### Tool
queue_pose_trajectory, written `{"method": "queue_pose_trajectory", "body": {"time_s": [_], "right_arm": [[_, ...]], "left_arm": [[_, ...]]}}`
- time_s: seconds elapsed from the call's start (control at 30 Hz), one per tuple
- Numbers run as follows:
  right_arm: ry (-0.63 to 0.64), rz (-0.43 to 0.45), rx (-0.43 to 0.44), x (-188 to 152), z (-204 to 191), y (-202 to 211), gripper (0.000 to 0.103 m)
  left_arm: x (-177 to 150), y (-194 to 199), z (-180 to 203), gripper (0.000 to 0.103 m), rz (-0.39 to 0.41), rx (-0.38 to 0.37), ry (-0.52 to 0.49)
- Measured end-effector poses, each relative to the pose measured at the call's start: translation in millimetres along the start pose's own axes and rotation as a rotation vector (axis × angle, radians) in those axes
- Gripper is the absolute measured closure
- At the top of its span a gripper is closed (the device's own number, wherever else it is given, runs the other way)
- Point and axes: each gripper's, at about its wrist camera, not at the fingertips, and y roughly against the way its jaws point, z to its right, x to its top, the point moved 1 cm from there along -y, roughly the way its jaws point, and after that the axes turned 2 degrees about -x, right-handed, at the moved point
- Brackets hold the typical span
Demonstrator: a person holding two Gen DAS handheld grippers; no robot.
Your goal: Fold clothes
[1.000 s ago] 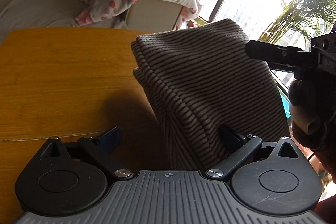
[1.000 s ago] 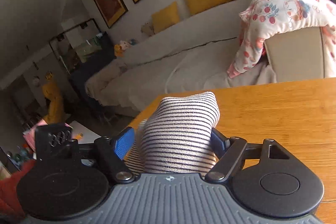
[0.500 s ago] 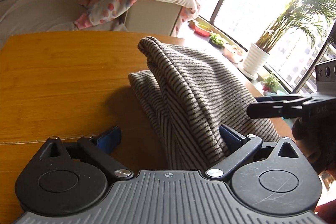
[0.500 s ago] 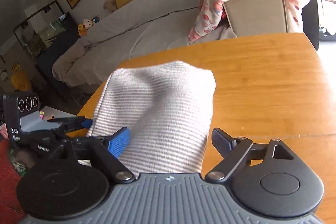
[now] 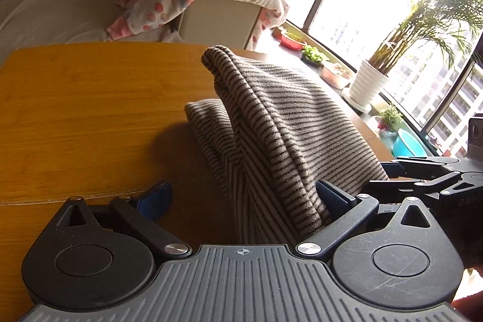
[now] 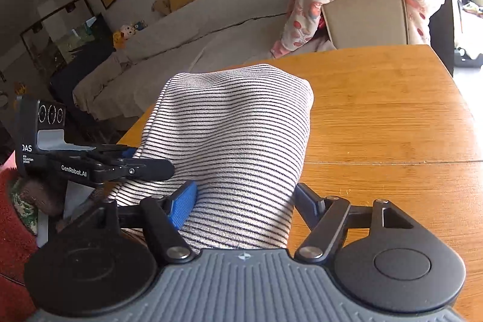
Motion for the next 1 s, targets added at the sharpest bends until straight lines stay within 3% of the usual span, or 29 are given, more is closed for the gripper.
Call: {"method": "queue_pose_trajectory", "body": {"time_s": [0.1, 0.2, 0.3, 0.43, 0.5, 0.6, 0.87, 1.0], "right_arm": [[-0.015, 0.006, 0.006, 0, 4, 2, 0.027], [-0.043, 0.008, 0.013, 1, 10, 3, 0.018], [-0.106, 0.011, 0.027, 5, 21, 3, 0.018], [-0.099, -0.013, 0.053, 12, 21, -11, 0.019], [-0.054, -0.026, 0.058, 19, 14, -23, 0.028], [0.034, -0.014, 0.036, 39, 0, -47, 0.03], [0.072, 0.011, 0.076, 102, -17, -144, 0.03], [0.07, 0.029, 0.055, 119, -20, -165, 0.025]], "left_arm": [[2, 3, 7, 0.001, -0.006, 0.014, -0.017], [-2, 8, 15, 0.001, -0.021, -0.023, -0.009], [-13, 7, 22, 0.001, -0.067, -0.124, 0.024], [-20, -3, 22, 0.011, -0.056, -0.145, 0.036], [-15, -5, 13, 0.019, -0.039, -0.149, 0.069], [-3, -6, -6, 0.026, -0.016, -0.12, 0.086], [40, -10, -91, 0.026, 0.078, -0.034, 0.169], [59, -1, -112, 0.027, 0.094, 0.019, 0.159]]}}
